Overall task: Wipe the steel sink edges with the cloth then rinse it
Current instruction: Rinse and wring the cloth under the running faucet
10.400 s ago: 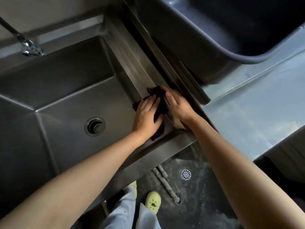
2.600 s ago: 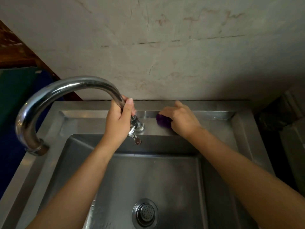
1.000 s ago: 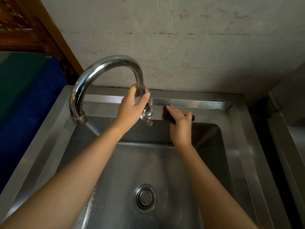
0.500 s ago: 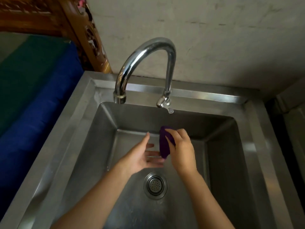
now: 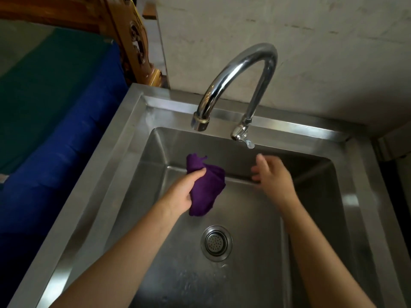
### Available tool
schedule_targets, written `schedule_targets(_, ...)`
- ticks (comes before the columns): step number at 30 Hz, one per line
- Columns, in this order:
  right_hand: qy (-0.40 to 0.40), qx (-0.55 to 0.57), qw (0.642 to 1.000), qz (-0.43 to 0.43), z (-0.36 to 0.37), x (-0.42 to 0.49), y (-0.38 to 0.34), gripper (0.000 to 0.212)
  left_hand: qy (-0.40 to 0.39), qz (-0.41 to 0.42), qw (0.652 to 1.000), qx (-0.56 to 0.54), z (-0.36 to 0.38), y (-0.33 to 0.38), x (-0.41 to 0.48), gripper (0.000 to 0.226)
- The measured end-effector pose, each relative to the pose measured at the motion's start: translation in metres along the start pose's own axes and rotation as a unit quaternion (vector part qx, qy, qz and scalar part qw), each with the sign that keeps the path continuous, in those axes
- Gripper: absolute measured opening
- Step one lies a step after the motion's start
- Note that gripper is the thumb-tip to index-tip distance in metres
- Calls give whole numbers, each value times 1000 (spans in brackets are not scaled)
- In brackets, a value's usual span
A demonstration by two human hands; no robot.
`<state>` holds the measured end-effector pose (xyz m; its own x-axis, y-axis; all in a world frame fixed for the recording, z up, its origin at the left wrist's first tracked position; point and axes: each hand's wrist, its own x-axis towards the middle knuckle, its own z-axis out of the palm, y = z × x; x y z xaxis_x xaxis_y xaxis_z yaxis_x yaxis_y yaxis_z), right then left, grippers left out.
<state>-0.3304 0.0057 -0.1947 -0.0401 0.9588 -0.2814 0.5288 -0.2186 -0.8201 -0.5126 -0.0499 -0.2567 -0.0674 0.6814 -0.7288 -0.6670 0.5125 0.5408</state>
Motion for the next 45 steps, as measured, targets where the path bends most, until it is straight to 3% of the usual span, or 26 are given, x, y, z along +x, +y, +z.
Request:
schedule_targets(5,-21,-28,996,87,6,53,-39,48,-70,20,994,-87,-13,-1,0,33)
schedule_targets(8,-59,-84,990,95,10,68,-40,52,-94,34,990,-98,-22,-1,-1,35)
schedule_targets(12,-106,-20,989,106,19,71,-35,48,-77,36,992,-98,-32,1,4,38)
schedule_targets(18,-56,24,994,96,24,71,-36,47,-89,64,987,-116,-36,6,10,34)
schedule_targets(31,-3,-43,997,68,28,78,-45,32,-81,31,989,-115,-30,8,19,45)
schedule_targets(36,-4,-47,998,37,31,70,-39,36,-82,32,992,-94,-28,5,22,33)
schedule_targets(39,-8,65,998,16,34,51,-31,47,-94,46,993,-59,-25,1,22,20)
schedule_targets(42,41,177,983,26,53,27,1,54,-96,57,993,-49,-20,1,23,19)
schedule_targets(45,-86,171,981,44,82,5,31,57,-84,79,993,-35,-12,1,26,22)
